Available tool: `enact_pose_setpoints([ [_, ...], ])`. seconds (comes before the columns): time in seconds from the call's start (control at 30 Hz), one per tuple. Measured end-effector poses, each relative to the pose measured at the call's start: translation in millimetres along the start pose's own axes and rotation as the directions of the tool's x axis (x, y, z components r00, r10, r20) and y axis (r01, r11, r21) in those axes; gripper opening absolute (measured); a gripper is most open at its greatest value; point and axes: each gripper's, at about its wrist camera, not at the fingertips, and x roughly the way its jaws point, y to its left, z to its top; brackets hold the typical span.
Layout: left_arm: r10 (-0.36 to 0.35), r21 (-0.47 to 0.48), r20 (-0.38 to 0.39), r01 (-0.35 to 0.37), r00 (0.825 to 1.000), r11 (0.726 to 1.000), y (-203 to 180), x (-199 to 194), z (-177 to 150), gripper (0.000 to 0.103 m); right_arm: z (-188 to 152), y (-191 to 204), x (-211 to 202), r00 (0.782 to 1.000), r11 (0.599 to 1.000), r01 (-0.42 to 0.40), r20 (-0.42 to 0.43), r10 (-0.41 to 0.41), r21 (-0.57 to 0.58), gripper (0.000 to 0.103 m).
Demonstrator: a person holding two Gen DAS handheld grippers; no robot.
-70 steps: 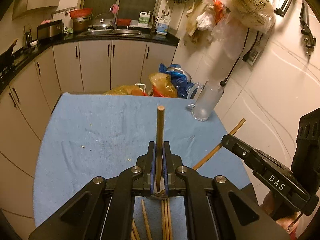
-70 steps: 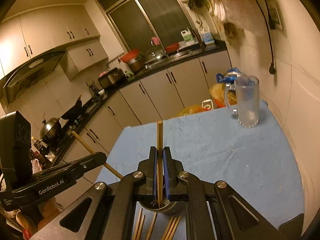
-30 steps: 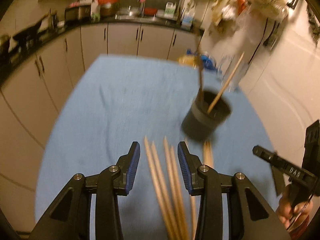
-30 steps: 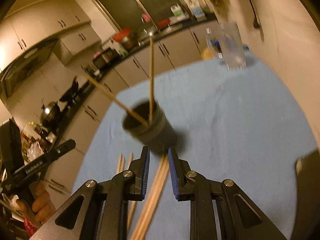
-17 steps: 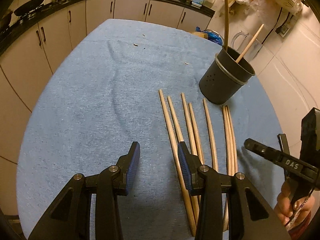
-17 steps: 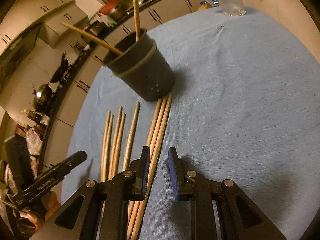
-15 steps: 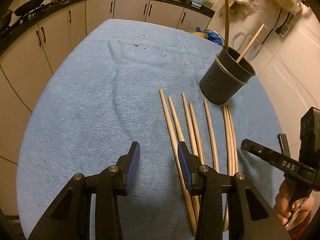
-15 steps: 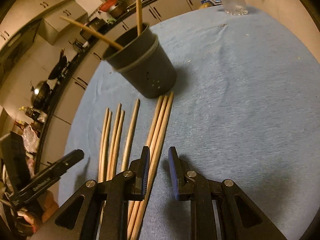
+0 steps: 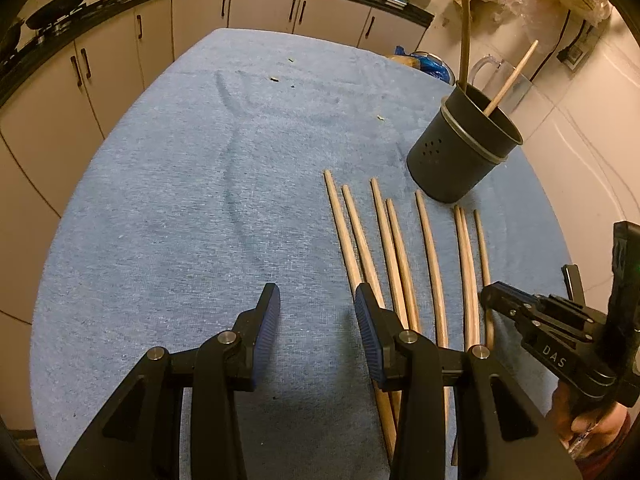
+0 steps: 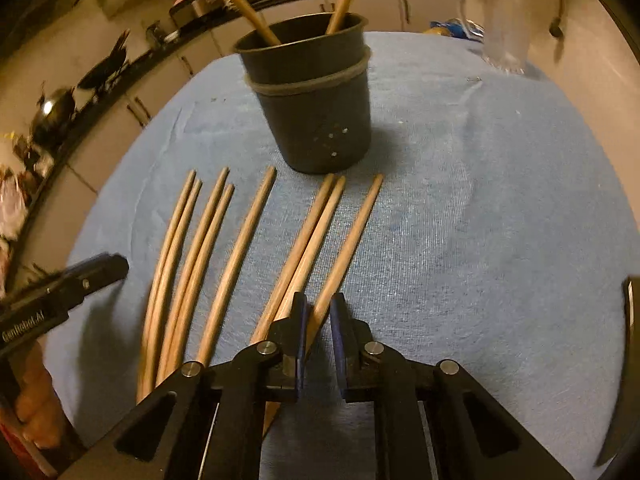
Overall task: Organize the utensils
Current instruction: 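Lower the left tool onto another chopstick and close while the right tool grasps one too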
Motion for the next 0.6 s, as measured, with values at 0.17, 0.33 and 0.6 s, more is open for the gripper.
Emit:
enact_pose_setpoints([
  [0.17,-0.004,0.01,-0.027,0.004,1.0,1.0,-5,9,6,0.037,-2,-18,-5,0.999,0.999,0.031,-0.009,-0.031,0.01,0.013],
  [0.33,0.015,0.032,-0.051,-0.013,0.999,0.999,-15,25,15,0.037,-5,-44,-14,0.999,0.996,0.044,-0.006,-0.044,0.074,0.013],
  [0.6,0.09,0.046,-0.069,-0.087,0.994,0.995,-21,41,30,0.037,-5,-76,-20,1.0,0.985,0.024,-0.013,-0.022,0.172,0.013],
])
